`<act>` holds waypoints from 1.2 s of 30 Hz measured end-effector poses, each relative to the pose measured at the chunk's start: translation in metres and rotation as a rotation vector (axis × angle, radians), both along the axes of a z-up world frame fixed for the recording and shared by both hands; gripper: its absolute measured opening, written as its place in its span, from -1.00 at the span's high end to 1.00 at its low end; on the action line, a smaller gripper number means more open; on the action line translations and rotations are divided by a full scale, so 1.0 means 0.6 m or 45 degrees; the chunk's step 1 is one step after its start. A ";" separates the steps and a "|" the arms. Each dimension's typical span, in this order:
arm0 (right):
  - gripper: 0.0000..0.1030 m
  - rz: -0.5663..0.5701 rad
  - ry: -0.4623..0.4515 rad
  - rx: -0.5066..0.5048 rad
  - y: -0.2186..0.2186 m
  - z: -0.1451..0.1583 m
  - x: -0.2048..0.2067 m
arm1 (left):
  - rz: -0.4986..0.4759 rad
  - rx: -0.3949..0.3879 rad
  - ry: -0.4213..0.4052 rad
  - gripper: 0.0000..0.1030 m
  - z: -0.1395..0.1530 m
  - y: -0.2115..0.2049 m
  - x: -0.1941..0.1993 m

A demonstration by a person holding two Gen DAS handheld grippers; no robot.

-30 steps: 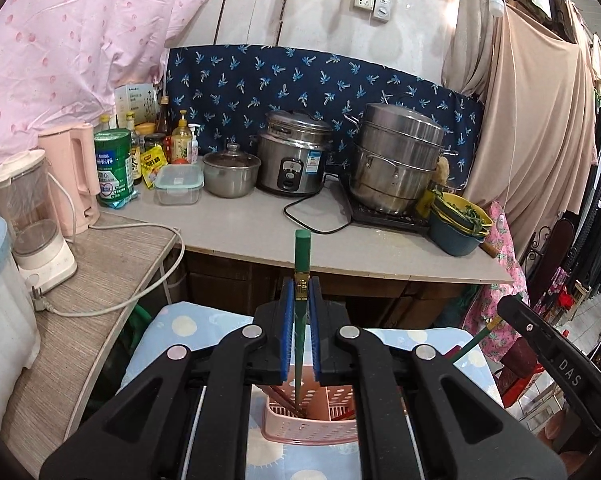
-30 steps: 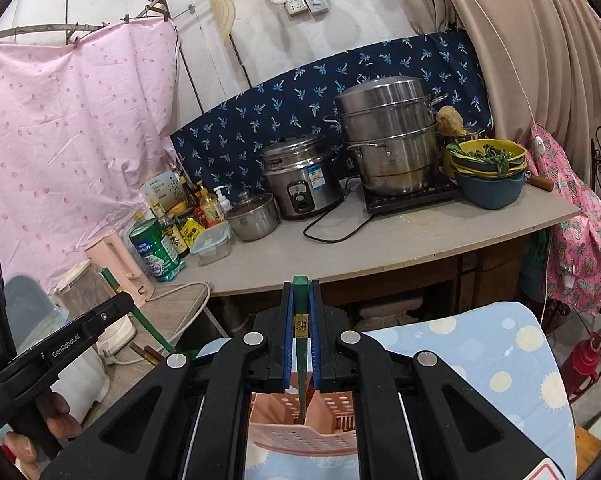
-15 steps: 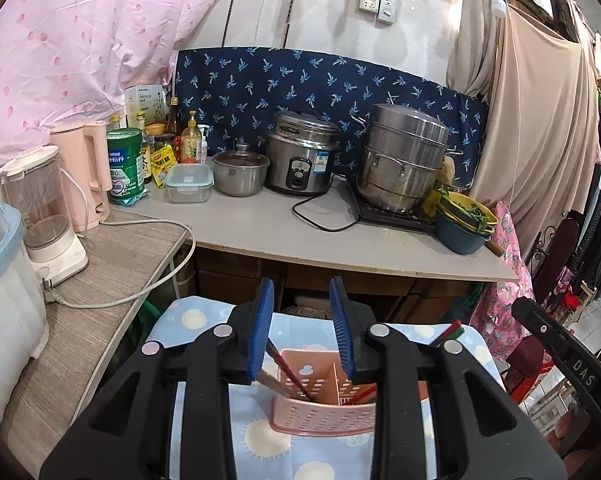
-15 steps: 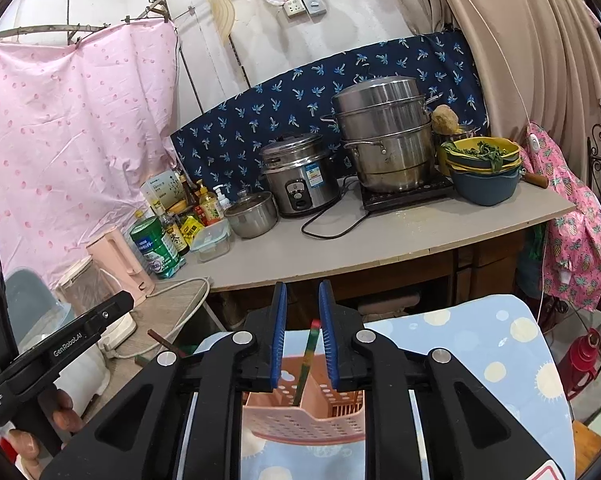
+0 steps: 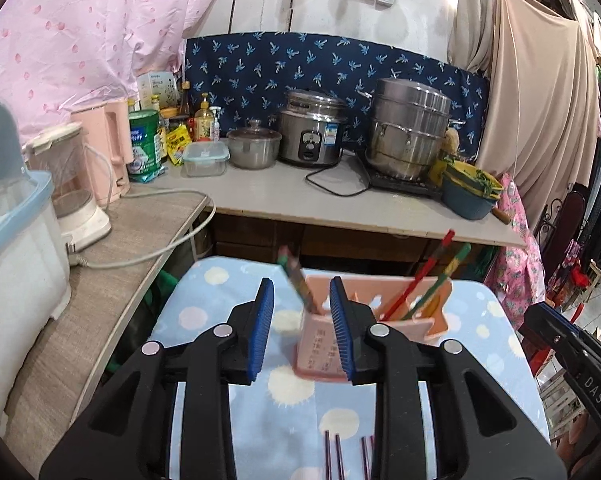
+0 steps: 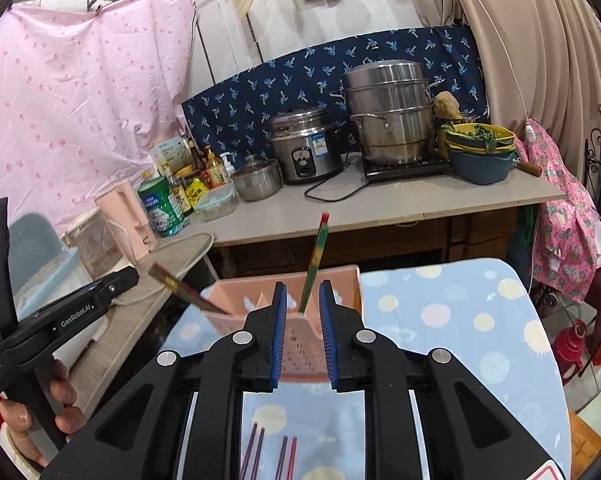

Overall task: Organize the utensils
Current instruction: 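Open both tools to drop the green chopsticks into the basket, then move both open tools back over the remaining red chopsticks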

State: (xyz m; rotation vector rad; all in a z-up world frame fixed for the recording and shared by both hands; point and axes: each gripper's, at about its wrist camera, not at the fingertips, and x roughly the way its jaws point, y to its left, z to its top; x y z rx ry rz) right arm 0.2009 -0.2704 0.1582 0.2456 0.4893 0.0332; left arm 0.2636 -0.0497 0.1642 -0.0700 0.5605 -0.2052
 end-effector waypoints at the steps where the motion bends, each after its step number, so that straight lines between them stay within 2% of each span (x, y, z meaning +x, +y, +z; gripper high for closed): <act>1: 0.66 0.003 0.010 -0.012 0.005 -0.006 -0.009 | -0.004 0.002 0.011 0.46 -0.008 0.002 -0.007; 12: 0.66 0.042 0.121 -0.102 0.049 -0.085 -0.123 | -0.029 0.034 0.118 0.46 -0.090 0.022 -0.103; 17: 0.66 0.069 0.214 -0.088 0.067 -0.141 -0.176 | -0.043 0.033 0.187 0.46 -0.130 0.030 -0.144; 25: 0.66 0.106 0.344 -0.156 0.107 -0.229 -0.245 | -0.054 0.045 0.261 0.46 -0.202 0.040 -0.206; 31: 0.66 0.144 0.420 -0.131 0.129 -0.279 -0.275 | -0.053 0.054 0.327 0.46 -0.247 0.048 -0.240; 36: 0.66 0.168 0.449 -0.136 0.148 -0.297 -0.286 | -0.056 0.055 0.359 0.47 -0.266 0.055 -0.261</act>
